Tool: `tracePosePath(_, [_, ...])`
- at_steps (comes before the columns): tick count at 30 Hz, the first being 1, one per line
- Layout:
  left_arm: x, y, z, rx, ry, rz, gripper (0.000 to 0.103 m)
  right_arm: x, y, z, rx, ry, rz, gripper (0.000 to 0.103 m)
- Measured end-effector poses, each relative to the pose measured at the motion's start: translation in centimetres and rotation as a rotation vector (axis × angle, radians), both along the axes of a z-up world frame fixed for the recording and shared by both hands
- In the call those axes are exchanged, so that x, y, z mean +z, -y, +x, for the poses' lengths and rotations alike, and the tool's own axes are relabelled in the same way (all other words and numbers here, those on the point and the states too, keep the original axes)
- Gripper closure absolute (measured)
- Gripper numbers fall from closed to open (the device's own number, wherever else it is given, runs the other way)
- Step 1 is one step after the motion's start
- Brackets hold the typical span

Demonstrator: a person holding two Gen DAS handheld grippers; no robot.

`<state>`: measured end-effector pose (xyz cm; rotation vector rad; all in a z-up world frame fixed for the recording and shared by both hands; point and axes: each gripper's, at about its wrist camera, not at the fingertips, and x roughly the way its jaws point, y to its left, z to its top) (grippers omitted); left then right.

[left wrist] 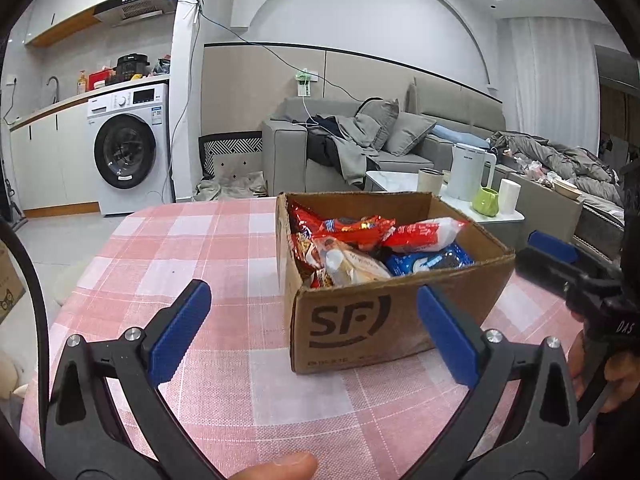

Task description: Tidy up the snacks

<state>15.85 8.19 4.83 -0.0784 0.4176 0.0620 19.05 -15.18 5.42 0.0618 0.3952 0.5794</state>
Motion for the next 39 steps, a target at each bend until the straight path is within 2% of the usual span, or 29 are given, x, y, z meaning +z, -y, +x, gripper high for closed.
tracePosePath(9, [-0.6,0.1,0.2,0.008,0.008,0.005,0.0,-0.5,0.1,-1.2,-0.016,0.06,-0.024,0.0])
tracePosePath(15, [-0.8,0.2,0.5,0.009,0.003,0.017,0.0,-0.4,-0.1,-1.5,0.004,0.064,-0.026,0.0])
tracePosePath(22, [-0.8,0.5,0.6,0.004,0.017,0.026,0.0,-0.6,-1.4,-2.0,0.014,0.091,-0.081,0.0])
tracePosePath(39, [-1.0,0.6,0.9,0.006,0.02,0.025,0.0,-0.9,-1.7,-1.7,0.012,0.085,-0.077,0.0])
